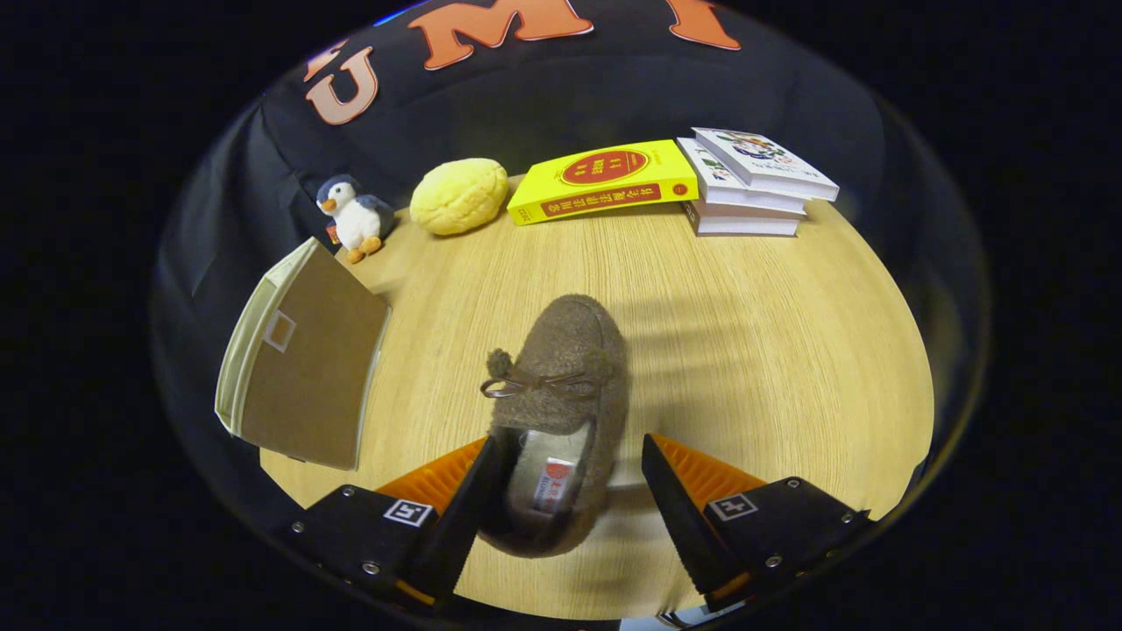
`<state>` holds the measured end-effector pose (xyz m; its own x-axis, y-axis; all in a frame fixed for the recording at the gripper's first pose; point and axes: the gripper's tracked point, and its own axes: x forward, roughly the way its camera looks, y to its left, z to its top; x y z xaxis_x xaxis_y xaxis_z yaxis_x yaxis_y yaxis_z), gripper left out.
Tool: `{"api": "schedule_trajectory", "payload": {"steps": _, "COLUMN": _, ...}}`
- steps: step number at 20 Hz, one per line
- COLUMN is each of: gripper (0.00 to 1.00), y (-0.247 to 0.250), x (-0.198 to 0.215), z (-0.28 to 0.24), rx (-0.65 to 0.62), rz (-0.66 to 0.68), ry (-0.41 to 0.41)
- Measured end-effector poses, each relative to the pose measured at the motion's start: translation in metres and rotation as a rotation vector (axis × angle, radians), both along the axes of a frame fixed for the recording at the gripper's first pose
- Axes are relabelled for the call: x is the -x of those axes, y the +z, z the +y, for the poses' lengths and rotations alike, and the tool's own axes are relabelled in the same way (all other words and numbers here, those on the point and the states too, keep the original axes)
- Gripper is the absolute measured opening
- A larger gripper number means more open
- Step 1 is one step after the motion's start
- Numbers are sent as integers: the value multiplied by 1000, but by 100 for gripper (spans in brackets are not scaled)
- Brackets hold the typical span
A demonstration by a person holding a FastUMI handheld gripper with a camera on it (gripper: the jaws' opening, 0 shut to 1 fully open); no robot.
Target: Open the storage box then place both shoes into the box .Put the left shoe in first, then the right shoe, with the right side of both shoes facing outward in a uniform manner.
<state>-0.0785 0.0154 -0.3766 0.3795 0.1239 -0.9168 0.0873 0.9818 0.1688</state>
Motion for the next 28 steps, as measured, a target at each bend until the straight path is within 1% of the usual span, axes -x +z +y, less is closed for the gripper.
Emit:
{"api": "schedule_trajectory", "payload": {"steps": 3, "gripper": 96, "y": -16, "x": -4, "z": -7, "rx": 10, "rz": 7, "ry": 11}}
{"api": "schedule_trajectory", "payload": {"steps": 5, "gripper": 91, "y": -26, "x": -13, "z": -17, "rx": 47, "rz": -9, "ry": 17}}
{"api": "schedule_trajectory", "payload": {"steps": 7, "gripper": 82, "y": -34, "x": -20, "z": -21, "rx": 57, "rz": -15, "ry": 5}}
{"api": "schedule_trajectory", "payload": {"steps": 9, "gripper": 67, "y": -42, "x": -23, "z": -17, "rx": 52, "rz": -13, "ry": 2}}
{"api": "schedule_trajectory", "payload": {"steps": 10, "gripper": 50, "y": -43, "x": -25, "z": -15, "rx": 63, "rz": -21, "ry": 2}}
{"api": "schedule_trajectory", "payload": {"steps": 12, "gripper": 15, "y": -45, "x": -28, "z": -19, "rx": 128, "rz": -38, "ry": 18}}
{"api": "schedule_trajectory", "payload": {"steps": 14, "gripper": 8, "y": -46, "x": -28, "z": -19, "rx": 132, "rz": -33, "ry": 18}}
{"api": "schedule_trajectory", "payload": {"steps": 16, "gripper": 5, "y": -45, "x": -27, "z": -21, "rx": 93, "rz": -7, "ry": -36}}
{"api": "schedule_trajectory", "payload": {"steps": 18, "gripper": 4, "y": -37, "x": -29, "z": -16, "rx": 52, "rz": -3, "ry": -69}}
{"api": "schedule_trajectory", "payload": {"steps": 21, "gripper": 4, "y": -15, "x": -37, "z": -13, "rx": 62, "rz": -41, "ry": -64}}
{"api": "schedule_trajectory", "payload": {"steps": 26, "gripper": 4, "y": 31, "x": -53, "z": 16, "rx": 29, "rz": -86, "ry": -73}}
{"api": "schedule_trajectory", "payload": {"steps": 28, "gripper": 4, "y": 44, "x": -56, "z": 28, "rx": 34, "rz": -81, "ry": -74}}
